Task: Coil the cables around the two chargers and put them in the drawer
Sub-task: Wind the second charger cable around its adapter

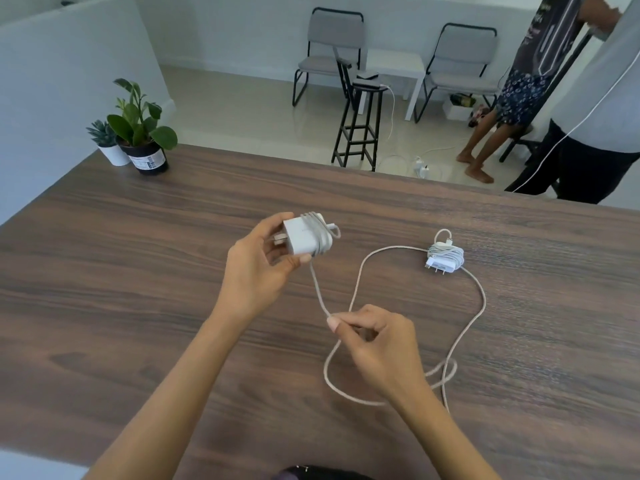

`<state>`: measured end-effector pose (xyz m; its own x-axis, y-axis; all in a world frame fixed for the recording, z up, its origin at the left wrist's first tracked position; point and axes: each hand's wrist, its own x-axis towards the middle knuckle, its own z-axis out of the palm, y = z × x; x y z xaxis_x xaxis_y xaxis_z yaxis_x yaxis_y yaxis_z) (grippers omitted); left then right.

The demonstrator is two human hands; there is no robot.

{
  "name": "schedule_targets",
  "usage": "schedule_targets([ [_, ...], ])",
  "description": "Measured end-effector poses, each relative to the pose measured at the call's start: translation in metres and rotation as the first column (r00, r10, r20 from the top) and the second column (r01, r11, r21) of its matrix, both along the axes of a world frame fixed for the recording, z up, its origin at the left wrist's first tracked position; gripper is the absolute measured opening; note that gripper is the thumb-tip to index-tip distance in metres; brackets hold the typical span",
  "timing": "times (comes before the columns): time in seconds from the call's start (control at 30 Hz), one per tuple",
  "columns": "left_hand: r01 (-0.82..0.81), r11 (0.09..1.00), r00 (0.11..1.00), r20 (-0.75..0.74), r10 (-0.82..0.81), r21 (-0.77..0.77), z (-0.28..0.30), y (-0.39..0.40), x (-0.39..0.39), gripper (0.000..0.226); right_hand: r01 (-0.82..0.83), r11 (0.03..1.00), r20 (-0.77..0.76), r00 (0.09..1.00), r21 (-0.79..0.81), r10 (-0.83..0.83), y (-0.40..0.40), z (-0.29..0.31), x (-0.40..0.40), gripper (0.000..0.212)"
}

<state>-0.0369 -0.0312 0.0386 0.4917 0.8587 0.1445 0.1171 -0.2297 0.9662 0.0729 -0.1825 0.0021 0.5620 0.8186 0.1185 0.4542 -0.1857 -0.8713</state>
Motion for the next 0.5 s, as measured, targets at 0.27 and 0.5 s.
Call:
schedule_targets([
  [0.27,0.15,0.986,0.981,-0.132,-0.14,0.066,-0.027,-0.01,0.0,0.063,-0.111,0.987,0.393,0.918,0.117,0.056,-0.004,0.061,0.021,0.007],
  [0.5,0.384,0.923,0.923,-0.038,-0.383,0.028,-0.015,-0.051,-0.007,0.058,0.017,0.989,0.263,0.963,0.144,-0.055,0.024,0.076,0.051,0.006],
])
